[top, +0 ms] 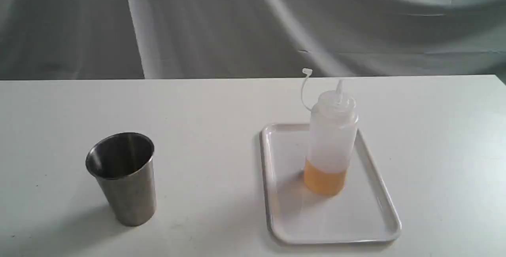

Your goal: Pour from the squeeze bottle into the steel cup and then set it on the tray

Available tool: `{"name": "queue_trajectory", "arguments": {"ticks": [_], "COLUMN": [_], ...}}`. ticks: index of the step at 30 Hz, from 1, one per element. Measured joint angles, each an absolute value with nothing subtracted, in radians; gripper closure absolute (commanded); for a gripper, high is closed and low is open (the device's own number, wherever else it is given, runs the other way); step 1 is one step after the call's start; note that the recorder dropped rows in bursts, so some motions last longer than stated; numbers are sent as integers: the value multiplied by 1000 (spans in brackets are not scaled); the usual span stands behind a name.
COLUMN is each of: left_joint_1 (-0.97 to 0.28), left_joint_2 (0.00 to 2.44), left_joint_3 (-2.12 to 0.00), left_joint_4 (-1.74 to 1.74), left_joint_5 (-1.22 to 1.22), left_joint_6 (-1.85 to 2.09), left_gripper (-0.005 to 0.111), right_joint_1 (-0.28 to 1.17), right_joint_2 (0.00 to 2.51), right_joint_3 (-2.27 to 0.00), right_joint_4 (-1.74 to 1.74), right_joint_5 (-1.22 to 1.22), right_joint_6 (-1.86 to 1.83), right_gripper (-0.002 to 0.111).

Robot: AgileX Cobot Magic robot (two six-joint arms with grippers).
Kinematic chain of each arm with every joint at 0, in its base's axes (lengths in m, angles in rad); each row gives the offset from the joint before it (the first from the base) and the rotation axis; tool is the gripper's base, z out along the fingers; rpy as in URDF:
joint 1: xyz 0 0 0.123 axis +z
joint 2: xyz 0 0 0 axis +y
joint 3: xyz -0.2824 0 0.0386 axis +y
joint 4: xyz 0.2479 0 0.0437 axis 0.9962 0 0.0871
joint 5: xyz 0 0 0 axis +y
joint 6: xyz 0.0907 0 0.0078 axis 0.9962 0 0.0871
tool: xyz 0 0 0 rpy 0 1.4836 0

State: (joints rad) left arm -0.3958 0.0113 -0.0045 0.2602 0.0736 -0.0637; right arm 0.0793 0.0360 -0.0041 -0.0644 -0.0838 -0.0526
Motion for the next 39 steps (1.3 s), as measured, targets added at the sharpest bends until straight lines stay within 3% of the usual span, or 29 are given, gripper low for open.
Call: {"name": "queue_trajectory", "arguments": {"ticks": [17,39], "left_joint_1": [-396,-396], "left_joint_2": [11,11], "left_joint_3": [-4,-4], "left_joint_4": [260,260], "left_joint_5": [74,74], "left_joint_6": [-64,-64], "left_gripper": [98,98], "right_joint_1": [79,79], "right_joint_2": [19,19], "right_joint_3": [-4,-4], "right_joint_4": [-34,-34], "right_joint_5": [303,320], "right_joint_6": [-54,-54], "right_gripper": [108,108]}}
